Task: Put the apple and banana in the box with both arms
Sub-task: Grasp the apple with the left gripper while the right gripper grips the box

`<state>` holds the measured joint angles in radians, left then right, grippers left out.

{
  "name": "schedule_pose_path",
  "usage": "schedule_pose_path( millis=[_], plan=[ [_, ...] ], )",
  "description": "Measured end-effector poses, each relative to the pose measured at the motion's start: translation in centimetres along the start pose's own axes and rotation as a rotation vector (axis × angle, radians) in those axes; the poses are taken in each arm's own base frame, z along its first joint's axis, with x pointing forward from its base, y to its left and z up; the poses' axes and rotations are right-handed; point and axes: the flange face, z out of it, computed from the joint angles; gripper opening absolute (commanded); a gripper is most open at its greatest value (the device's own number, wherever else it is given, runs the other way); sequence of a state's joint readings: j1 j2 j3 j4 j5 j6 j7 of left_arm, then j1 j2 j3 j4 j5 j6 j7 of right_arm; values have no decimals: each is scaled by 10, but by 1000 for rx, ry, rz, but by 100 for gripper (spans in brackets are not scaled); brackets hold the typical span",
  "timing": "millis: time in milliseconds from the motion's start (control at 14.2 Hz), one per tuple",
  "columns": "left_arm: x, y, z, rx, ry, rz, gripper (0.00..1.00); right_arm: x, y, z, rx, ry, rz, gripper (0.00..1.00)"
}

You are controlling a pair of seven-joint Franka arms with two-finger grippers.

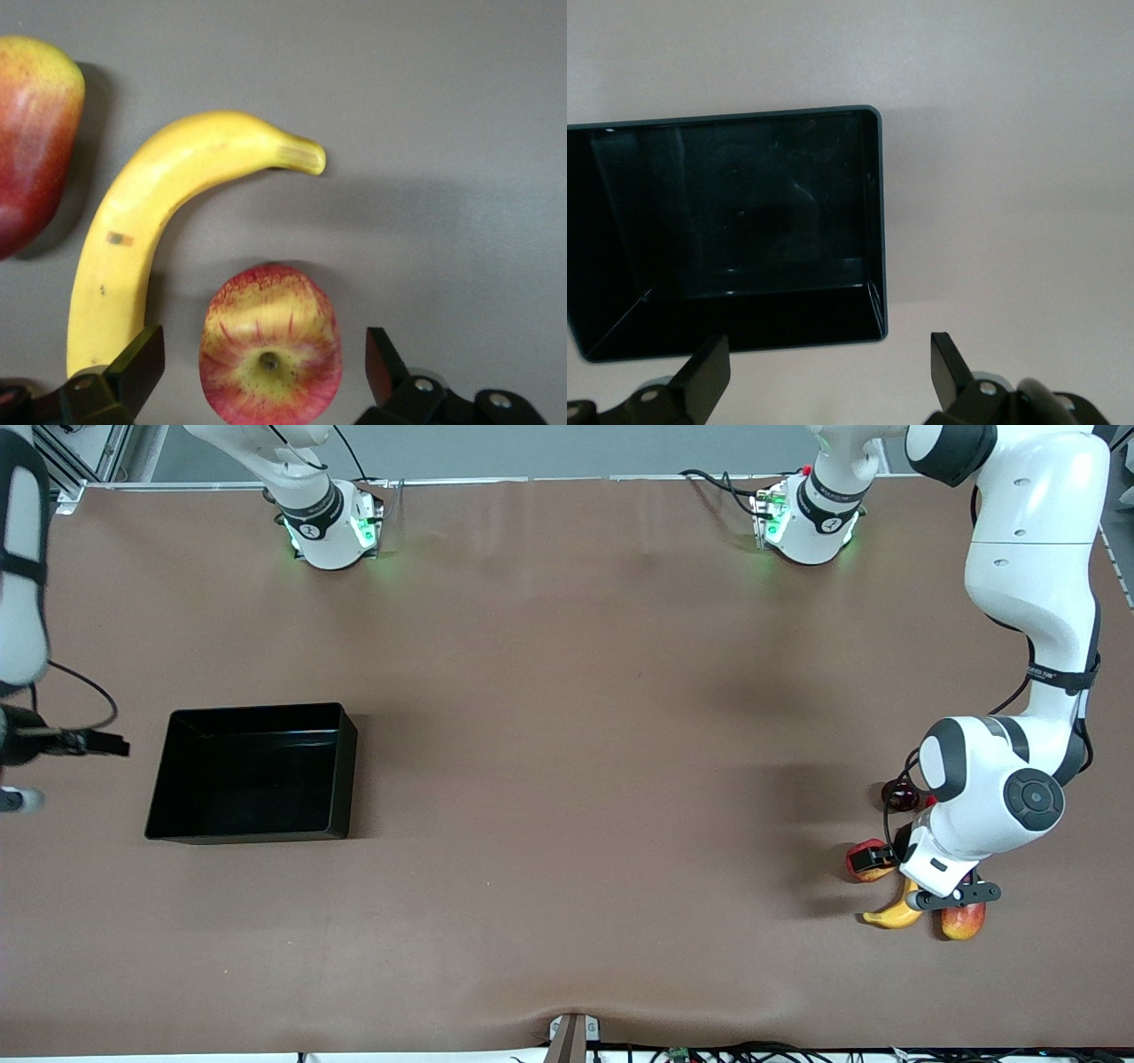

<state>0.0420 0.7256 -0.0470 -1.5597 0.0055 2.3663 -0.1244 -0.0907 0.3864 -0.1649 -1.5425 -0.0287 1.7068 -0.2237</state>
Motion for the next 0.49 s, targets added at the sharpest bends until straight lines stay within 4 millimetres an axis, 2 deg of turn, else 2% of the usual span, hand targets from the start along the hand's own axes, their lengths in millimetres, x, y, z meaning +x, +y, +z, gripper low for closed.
schedule_pose_path(
  millis=[70,211,281,492],
  plan=[
    [-1,-1,3,1,-4,-2,68,9,1,21,0,-24,0,100],
    [-1,-5,5,1,-8,-6,20,27,9,61,-5,-39,1,100],
    [-1,-6,7,2,-10,-8,0,34,14,77,-9,-33,-15,100],
    [0,-4,4,0,-5,-4,0,41,40,102,-12,-12,-88,100]
  ],
)
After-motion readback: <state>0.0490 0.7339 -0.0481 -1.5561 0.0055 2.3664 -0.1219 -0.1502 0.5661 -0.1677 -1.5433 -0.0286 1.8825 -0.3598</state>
